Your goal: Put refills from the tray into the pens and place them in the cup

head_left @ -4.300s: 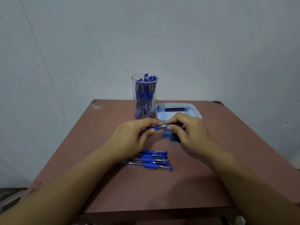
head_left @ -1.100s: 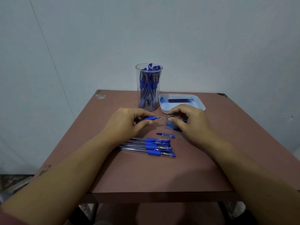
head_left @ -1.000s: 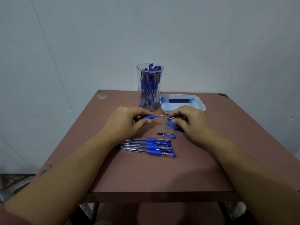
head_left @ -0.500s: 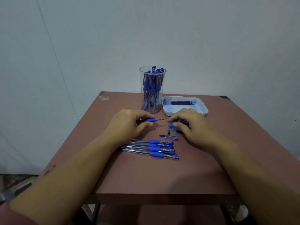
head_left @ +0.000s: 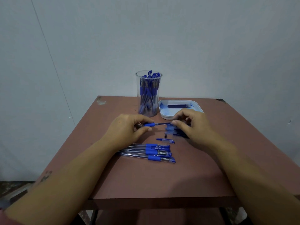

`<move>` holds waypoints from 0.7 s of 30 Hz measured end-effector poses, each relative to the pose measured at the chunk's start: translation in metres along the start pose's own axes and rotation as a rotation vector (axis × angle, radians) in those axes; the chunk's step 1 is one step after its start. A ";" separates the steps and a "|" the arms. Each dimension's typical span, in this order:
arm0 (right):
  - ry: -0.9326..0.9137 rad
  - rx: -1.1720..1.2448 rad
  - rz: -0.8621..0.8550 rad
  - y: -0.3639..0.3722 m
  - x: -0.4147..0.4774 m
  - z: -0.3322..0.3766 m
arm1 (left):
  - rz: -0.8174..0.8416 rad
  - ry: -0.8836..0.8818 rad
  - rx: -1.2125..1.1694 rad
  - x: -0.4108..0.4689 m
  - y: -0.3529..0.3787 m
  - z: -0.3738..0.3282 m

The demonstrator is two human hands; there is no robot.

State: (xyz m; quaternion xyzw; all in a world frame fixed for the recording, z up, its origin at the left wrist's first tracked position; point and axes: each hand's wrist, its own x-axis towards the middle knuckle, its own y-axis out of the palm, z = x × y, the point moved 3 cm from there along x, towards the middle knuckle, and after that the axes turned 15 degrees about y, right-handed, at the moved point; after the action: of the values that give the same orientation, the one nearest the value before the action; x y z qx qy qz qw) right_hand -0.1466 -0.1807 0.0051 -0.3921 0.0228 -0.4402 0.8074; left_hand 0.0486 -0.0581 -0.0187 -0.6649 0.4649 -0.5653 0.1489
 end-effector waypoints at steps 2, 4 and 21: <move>-0.015 -0.009 0.009 0.000 -0.002 0.001 | 0.009 0.005 0.003 0.000 0.001 -0.002; -0.036 -0.057 0.066 0.008 -0.004 0.004 | 0.020 0.025 0.004 0.001 0.002 -0.005; -0.067 -0.074 0.084 0.010 0.003 0.000 | 0.021 0.029 0.007 0.001 0.004 -0.004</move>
State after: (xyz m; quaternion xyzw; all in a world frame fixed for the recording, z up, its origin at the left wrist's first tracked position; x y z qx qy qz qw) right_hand -0.1381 -0.1798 -0.0006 -0.4350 0.0284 -0.3914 0.8104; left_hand 0.0431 -0.0595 -0.0192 -0.6512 0.4722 -0.5748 0.1503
